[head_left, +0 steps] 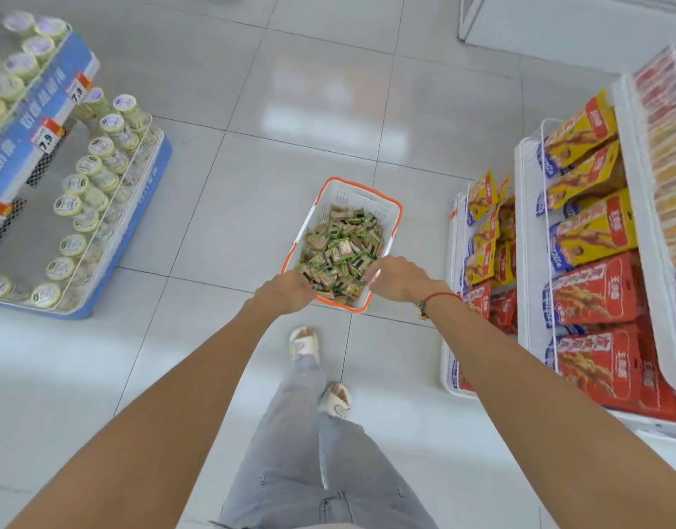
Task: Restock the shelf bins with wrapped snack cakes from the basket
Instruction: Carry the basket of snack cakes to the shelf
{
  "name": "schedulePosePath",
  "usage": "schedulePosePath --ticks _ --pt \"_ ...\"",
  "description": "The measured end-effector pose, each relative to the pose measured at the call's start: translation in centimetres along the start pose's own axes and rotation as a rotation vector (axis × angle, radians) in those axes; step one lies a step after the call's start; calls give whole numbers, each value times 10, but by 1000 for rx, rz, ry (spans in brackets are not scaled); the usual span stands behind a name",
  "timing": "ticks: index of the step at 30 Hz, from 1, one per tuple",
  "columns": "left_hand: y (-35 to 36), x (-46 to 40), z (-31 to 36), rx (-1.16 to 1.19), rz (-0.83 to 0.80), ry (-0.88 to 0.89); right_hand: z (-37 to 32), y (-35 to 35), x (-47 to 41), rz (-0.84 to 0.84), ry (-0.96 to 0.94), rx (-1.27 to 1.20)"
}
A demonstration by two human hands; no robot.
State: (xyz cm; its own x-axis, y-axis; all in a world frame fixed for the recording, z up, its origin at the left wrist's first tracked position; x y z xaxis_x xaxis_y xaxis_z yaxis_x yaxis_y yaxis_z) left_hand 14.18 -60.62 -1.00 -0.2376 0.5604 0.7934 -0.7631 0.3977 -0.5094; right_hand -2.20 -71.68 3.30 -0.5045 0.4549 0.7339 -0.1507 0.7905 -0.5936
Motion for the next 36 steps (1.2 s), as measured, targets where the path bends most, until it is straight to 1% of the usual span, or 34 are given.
schedulePosePath --ticks 5,10,13,16,21,25,27,29,32,34,36 --pt "-38 -53 30 82 -19 15 8 -49 -54 -11 -9 -11" --pt "-67 -120 54 297 -63 28 24 -97 -114 19 31 -65" --pt "-70 -158 58 446 -20 -28 40 -112 -152 39 62 -69" --pt "-62 -191 50 569 24 -156 59 -115 -194 -6 95 -72" --pt "-20 -253 21 799 80 -369 88 -96 -279 -120 68 0" --pt "34 -316 -5 825 103 -498 121 -56 -354 -163 61 82" --pt "64 -348 -20 892 139 -587 139 -40 -390 -163 56 118" --pt "93 -380 -35 969 162 -677 157 -25 -431 -111 32 187" --pt "129 -429 -61 982 107 -764 185 -11 -493 44 8 280" --pt "150 -456 -77 1004 54 -760 202 0 -529 87 26 360" --pt "170 -480 -90 1035 55 -701 220 12 -558 89 45 438"
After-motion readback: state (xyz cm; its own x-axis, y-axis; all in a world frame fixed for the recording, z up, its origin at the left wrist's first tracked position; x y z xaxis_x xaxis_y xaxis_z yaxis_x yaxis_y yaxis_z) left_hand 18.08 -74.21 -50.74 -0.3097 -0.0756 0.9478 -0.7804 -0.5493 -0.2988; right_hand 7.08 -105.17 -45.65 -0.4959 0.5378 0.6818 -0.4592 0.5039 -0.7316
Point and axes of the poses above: each hand's wrist, its own x-axis away from the middle knuckle, its own y-axis out of the palm, z = x × y, the point moved 2 cm from there along -x, towards the middle knuckle, and after that the axes turned 8 degrees about -z, right-handed, at the moved point
